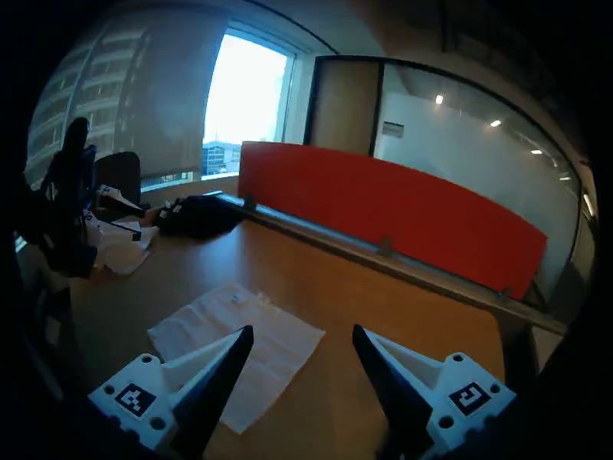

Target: Fold towel

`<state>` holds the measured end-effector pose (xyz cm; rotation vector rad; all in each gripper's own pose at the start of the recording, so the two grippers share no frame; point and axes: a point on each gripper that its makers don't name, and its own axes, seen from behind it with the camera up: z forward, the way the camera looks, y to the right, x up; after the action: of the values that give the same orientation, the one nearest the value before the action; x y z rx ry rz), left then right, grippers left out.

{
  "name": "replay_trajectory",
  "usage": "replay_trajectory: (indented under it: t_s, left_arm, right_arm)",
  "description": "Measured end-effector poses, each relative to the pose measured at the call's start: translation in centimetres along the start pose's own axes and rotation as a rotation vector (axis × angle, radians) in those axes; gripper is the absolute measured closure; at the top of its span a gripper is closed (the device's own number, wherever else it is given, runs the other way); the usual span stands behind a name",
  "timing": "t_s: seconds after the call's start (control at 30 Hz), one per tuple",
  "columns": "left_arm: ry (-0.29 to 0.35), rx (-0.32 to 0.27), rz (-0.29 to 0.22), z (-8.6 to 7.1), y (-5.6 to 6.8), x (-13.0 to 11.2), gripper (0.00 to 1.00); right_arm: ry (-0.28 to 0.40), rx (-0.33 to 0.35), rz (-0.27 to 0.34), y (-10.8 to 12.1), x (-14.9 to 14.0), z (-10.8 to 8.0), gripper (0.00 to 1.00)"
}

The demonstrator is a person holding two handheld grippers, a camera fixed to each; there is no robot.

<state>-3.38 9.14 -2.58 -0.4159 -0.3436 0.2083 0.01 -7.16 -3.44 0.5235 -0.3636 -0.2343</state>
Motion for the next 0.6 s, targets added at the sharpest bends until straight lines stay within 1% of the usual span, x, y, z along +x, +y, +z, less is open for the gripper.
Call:
replay_trajectory:
  t_s: [0.2,0.37,0.6]
  left_arm:
    - [-0.035,-0.027,0.008,0.9,1.3,-2.2,0.05]
    - [-0.060,-0.048,0.005,1.5,2.2,-3.9,0.05]
    - [-0.108,-0.076,0.014,2.4,3.4,-6.9,0.05]
  right_arm:
    - [-0.031,0.020,-0.006,-0.8,-2.0,0.9,0.00]
    - [-0.052,0.036,-0.009,-1.5,-3.6,1.6,0.00]
    - [-0.094,0.060,-0.028,-2.7,-6.2,2.6,0.00]
